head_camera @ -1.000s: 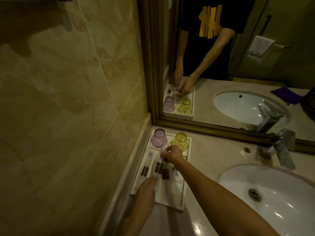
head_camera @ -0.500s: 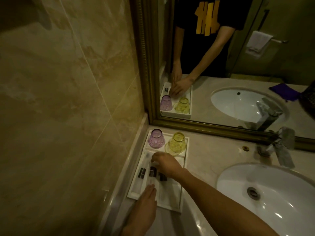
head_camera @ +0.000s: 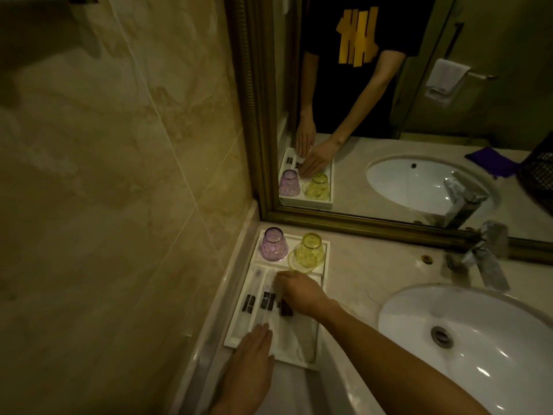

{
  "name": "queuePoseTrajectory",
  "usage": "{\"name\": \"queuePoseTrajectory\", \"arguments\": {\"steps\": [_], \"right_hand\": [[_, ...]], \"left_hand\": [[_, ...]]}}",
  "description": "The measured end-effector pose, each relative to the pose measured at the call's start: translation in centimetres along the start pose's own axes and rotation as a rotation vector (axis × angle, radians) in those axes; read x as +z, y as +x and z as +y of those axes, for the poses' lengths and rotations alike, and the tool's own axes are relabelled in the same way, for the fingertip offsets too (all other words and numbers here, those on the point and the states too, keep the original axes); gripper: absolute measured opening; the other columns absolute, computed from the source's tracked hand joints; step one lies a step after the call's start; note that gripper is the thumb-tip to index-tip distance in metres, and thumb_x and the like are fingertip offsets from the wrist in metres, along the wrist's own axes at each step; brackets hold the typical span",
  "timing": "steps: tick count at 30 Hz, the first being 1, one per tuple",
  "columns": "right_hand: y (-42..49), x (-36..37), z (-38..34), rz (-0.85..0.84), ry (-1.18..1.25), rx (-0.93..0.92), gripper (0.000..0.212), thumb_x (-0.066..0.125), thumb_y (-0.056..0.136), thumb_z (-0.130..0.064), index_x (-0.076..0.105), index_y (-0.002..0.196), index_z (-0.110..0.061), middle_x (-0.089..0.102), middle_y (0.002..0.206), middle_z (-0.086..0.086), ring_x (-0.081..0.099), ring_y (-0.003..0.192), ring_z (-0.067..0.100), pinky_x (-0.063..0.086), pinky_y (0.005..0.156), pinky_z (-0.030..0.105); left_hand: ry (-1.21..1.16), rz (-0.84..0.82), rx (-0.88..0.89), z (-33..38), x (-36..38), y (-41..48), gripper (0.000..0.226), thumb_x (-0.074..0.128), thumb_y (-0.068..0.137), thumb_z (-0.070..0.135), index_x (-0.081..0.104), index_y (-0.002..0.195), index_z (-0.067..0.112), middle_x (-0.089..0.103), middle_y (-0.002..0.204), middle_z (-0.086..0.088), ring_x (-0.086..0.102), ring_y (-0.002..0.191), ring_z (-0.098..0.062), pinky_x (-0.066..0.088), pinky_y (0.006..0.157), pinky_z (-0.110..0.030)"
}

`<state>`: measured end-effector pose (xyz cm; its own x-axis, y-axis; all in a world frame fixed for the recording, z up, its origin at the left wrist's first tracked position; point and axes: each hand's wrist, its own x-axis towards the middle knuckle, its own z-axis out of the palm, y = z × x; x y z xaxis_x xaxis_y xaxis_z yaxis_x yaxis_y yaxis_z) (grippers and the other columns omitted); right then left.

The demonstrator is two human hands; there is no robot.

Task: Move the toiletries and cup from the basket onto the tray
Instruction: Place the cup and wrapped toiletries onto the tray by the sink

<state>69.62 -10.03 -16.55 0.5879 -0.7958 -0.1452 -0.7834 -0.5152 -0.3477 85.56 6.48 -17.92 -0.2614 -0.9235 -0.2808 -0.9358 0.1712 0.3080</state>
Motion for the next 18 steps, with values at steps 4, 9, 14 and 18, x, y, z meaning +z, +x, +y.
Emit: {"name": "queuePoseTrajectory", "arguments": {"steps": [4,9,14,18], "right_hand": [[-2.4,-0.8,2.2,0.08,-0.036,0.029,0.043,0.061,0.083,-0.007,0.067,0.125,-0.01,0.064,0.133,0.011,0.062,0.114,0.035,0.047,0.099,0.042],[-4.0,0.0,2.6,-0.009,-0.163,-0.134,0.05,0.058,0.09,-0.005,0.057,0.139,-0.015,0.052,0.15,0.01,0.046,0.138,0.032,0.033,0.115,0.046],[-4.0,0.7,2.3,-0.087,-0.218,-0.085,0.057,0.057,0.092,-0.007,0.047,0.147,-0.021,0.041,0.158,0.003,0.028,0.15,0.028,0.021,0.121,0.05],[-4.2,0.9,2.0,-0.079,-0.209,-0.044,0.056,0.054,0.093,-0.008,0.048,0.146,-0.023,0.042,0.156,0.002,0.029,0.149,0.027,0.02,0.121,0.05]], "left_hand": [[-0.012,0.124,0.062,2.2,-0.3,1.1,0.047,0.04,0.094,0.026,0.051,0.139,0.019,0.04,0.148,0.009,0.043,0.135,-0.012,0.031,0.11,-0.029],[0.103,0.109,0.116,4.0,0.2,1.8,0.05,0.032,0.101,0.024,0.032,0.15,0.013,0.027,0.159,-0.002,0.026,0.144,-0.014,0.011,0.117,-0.028],[0.075,0.118,0.099,3.5,0.5,1.4,0.051,0.031,0.101,0.03,0.033,0.149,0.014,0.028,0.159,-0.002,0.029,0.143,-0.012,0.015,0.116,-0.023],[0.012,0.144,0.087,3.3,0.2,1.3,0.049,0.036,0.1,0.03,0.037,0.147,0.015,0.034,0.156,0.001,0.034,0.139,-0.009,0.023,0.116,-0.022]]}}
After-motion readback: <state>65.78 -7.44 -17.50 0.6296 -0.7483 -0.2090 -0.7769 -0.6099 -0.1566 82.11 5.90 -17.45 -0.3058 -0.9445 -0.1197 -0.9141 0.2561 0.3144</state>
